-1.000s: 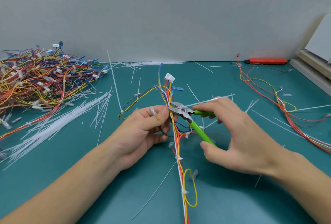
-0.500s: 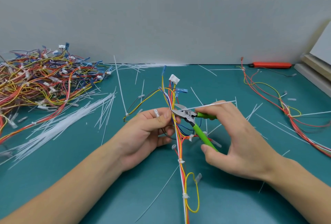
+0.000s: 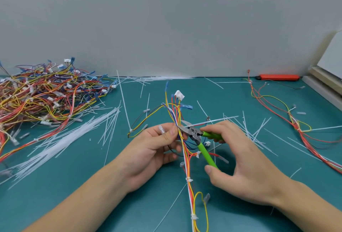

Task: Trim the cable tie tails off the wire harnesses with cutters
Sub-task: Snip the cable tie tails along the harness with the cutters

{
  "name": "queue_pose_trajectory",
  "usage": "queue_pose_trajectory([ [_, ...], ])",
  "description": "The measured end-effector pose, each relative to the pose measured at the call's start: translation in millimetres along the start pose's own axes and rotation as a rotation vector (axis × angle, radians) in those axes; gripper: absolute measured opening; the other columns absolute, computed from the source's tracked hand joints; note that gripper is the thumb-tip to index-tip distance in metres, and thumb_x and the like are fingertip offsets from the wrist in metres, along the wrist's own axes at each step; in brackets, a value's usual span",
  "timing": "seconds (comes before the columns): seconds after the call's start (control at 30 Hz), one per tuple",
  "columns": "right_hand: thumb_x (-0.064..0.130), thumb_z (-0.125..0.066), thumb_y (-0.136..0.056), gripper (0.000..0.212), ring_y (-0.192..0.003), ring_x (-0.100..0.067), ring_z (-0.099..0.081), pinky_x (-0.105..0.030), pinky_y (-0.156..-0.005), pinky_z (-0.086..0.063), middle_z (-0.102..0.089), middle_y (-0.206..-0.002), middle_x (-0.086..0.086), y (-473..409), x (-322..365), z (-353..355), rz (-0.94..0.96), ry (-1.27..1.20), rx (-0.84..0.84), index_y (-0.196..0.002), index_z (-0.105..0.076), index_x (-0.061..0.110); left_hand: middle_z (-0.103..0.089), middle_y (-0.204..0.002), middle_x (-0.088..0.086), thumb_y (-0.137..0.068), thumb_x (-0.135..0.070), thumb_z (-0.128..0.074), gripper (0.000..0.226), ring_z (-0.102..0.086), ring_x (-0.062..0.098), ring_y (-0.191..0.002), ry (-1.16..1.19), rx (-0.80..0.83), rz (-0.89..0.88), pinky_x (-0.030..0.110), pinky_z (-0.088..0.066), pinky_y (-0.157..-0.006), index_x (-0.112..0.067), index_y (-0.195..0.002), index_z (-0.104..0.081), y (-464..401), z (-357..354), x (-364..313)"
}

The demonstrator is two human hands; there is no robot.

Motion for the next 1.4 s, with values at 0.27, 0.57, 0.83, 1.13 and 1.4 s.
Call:
queue_pose_trajectory([
  [0.27,0.036,-0.075,-0.075,0.063,-0.120,-0.007,-0.053,-0.010,-0.096,-0.037,-0.054,-0.122,0.021,0.4,-0.7,3.1,0.000,-0.001,-0.011,-0.134,-0.054,0.032,-0.068,-0.081,-0.001,-0.089,-0.031,-0.069,0.017,-0.056,0.014,-0.070,0.010,-0.003,0.003,0.035,-0.041,-0.074,-0.015,-0.090,-0.074,0.4,-0.6,-1.1],
  [0.57,0.032,-0.074,-0.075,0.066,-0.124,-0.016,-0.053,-0.026,-0.106,-0.041,-0.054,-0.127,0.012,-2.4,3.0,7.0,0.074,0.064,0.000,-0.138,-0.057,0.026,-0.066,-0.077,0.000,-0.090,-0.025,-0.066,0.017,-0.052,0.015,-0.066,-0.003,0.029,0.020,0.036,-0.042,-0.075,-0.009,-0.094,-0.071,-0.8,-2.1,1.8],
  [0.83,0.031,-0.077,-0.076,0.069,-0.120,-0.018,-0.056,-0.031,-0.102,-0.044,-0.055,-0.125,0.012,-3.5,-2.7,3.2,0.052,0.015,0.013,-0.143,-0.058,0.030,-0.065,-0.079,-0.001,-0.089,-0.023,-0.066,0.015,-0.046,0.012,-0.062,-0.009,0.052,0.050,0.024,-0.041,-0.066,-0.012,-0.090,-0.075,-0.7,-2.6,2.1],
  [1.13,0.027,-0.076,-0.078,0.063,-0.122,-0.018,-0.059,-0.027,-0.104,-0.043,-0.059,-0.123,0.012,-2.1,-7.6,-0.4,0.019,-0.119,-0.028,-0.140,-0.063,0.027,-0.066,-0.083,0.001,-0.088,-0.024,-0.068,0.015,-0.045,0.016,-0.067,-0.074,0.025,0.041,0.036,-0.038,-0.073,-0.013,-0.091,-0.078,1.3,0.5,1.4],
  [1.4,0.035,-0.069,-0.082,0.054,-0.116,-0.015,-0.061,-0.025,-0.102,-0.044,-0.063,-0.119,0.004,-1.0,-2.9,7.4,0.045,-0.080,-0.134,-0.134,-0.066,0.019,-0.066,-0.081,-0.002,-0.087,-0.029,-0.073,0.017,-0.041,0.017,-0.068,-0.092,0.008,0.010,0.035,-0.038,-0.071,-0.015,-0.093,-0.078,0.5,0.9,1.6],
])
Point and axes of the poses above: each hand's wrist, its own y-axis away from the middle knuckle, its own z-axis out of the back of the hand, x = y × z, the point moved 10 cm from there along -y, towards the middle knuckle
